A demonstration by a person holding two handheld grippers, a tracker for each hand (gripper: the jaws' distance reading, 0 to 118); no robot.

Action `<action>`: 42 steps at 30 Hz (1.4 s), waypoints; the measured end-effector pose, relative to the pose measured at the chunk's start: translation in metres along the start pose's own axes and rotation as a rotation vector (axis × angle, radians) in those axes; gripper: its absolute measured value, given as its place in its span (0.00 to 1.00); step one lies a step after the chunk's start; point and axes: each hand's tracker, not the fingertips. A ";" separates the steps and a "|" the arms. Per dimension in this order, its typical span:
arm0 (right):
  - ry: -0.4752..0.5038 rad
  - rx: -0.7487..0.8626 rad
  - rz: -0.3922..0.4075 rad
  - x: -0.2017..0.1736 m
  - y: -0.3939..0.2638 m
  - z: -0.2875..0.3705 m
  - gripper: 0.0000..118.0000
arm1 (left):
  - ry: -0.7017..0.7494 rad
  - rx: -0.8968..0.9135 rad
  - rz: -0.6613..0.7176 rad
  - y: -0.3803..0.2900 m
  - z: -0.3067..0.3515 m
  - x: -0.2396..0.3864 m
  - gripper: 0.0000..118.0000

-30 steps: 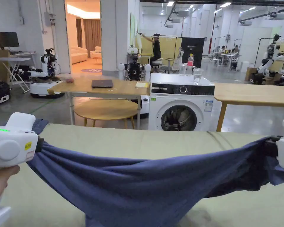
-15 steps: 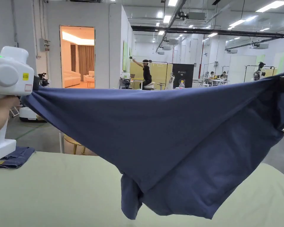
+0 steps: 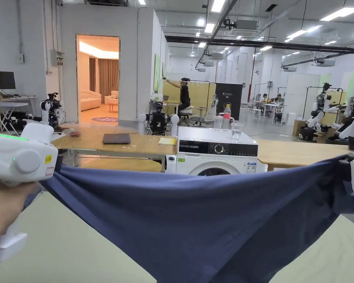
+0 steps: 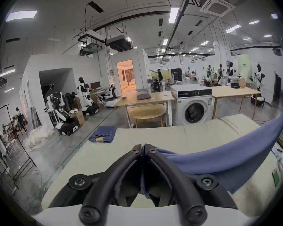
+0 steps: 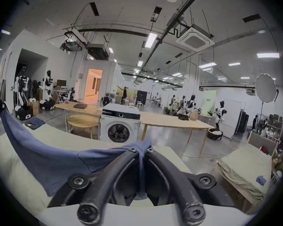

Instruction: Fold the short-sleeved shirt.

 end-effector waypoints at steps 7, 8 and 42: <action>0.021 -0.063 0.086 0.013 -0.071 0.068 0.01 | -0.137 -0.012 0.081 -0.078 0.077 -0.006 0.00; 0.017 -0.096 0.105 0.014 -0.089 0.079 0.01 | -0.146 -0.014 0.074 -0.098 0.088 -0.006 0.00; 0.397 -0.062 -0.091 -0.165 -0.183 0.189 0.01 | -0.163 -0.088 0.115 -0.271 0.208 0.041 0.00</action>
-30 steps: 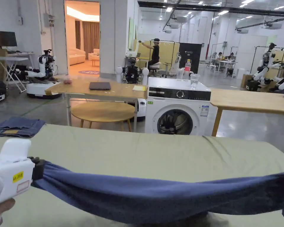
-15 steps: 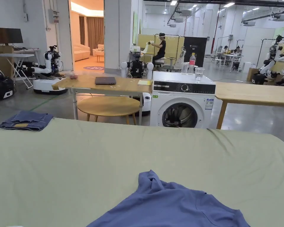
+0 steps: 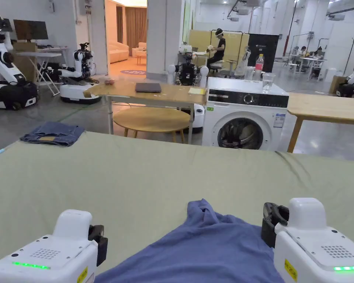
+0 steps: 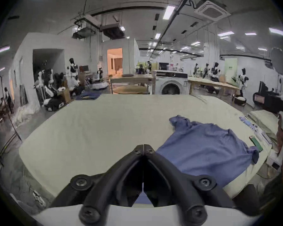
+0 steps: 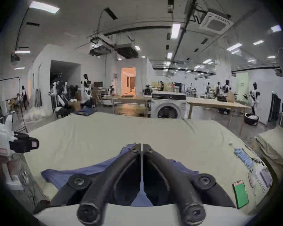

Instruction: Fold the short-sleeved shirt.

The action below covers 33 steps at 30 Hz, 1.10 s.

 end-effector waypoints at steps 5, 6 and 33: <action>0.027 -0.042 0.046 -0.017 -0.015 -0.015 0.00 | 0.087 -0.127 0.084 -0.033 0.002 -0.063 0.00; 0.032 -0.053 0.039 -0.019 -0.019 -0.020 0.00 | 0.095 -0.154 0.098 -0.040 0.001 -0.074 0.00; 0.074 -0.562 0.241 0.043 -0.066 -0.333 1.00 | 0.013 -0.382 0.061 -0.086 -0.072 -0.077 0.00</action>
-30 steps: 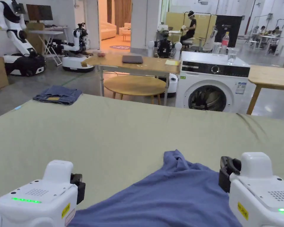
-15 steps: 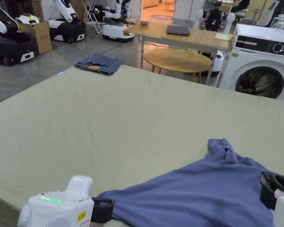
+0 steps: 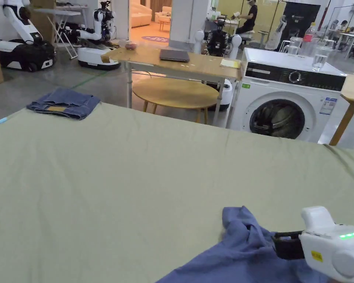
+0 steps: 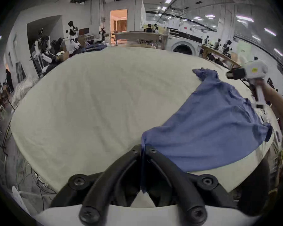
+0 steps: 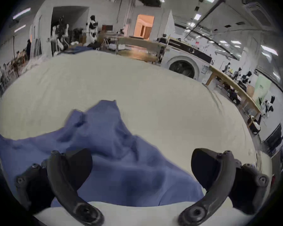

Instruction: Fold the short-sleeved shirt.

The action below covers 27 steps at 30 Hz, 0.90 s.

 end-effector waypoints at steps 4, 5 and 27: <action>-0.058 -0.056 0.024 0.010 0.019 -0.065 1.00 | 0.006 -0.025 0.002 0.000 -0.007 -0.003 0.00; -0.041 -0.070 0.044 0.011 0.017 -0.072 1.00 | 0.006 -0.033 0.009 -0.001 -0.010 -0.004 0.00; -0.053 0.281 -0.117 0.062 0.048 0.172 0.01 | 0.106 0.212 0.025 0.100 -0.006 0.000 0.00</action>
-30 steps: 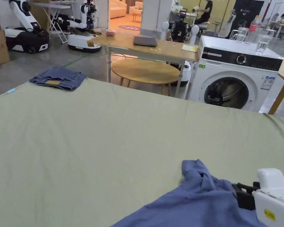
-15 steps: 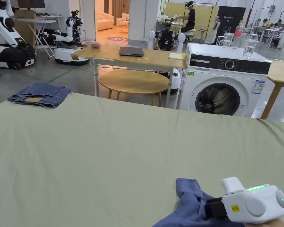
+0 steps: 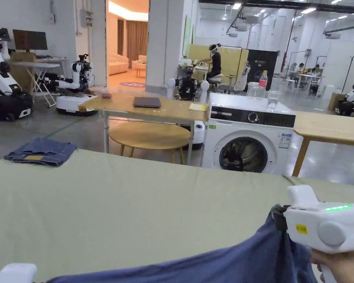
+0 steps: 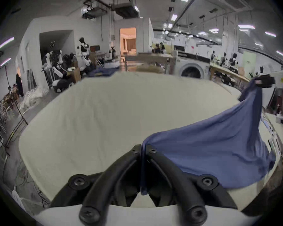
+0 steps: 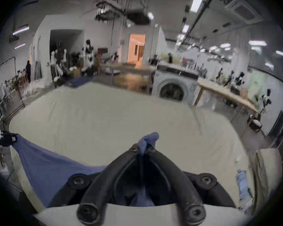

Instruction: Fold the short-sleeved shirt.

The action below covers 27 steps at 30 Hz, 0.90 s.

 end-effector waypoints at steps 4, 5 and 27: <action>-0.070 0.147 -0.022 0.023 0.042 0.065 0.01 | 0.037 0.090 -0.024 0.060 0.005 0.009 0.00; -0.088 0.188 -0.020 0.029 0.052 0.082 0.01 | 0.045 0.129 -0.032 0.079 0.010 0.012 0.00; -0.243 0.644 -0.056 0.078 0.277 0.206 0.01 | 0.185 0.585 -0.138 0.423 0.115 0.094 0.00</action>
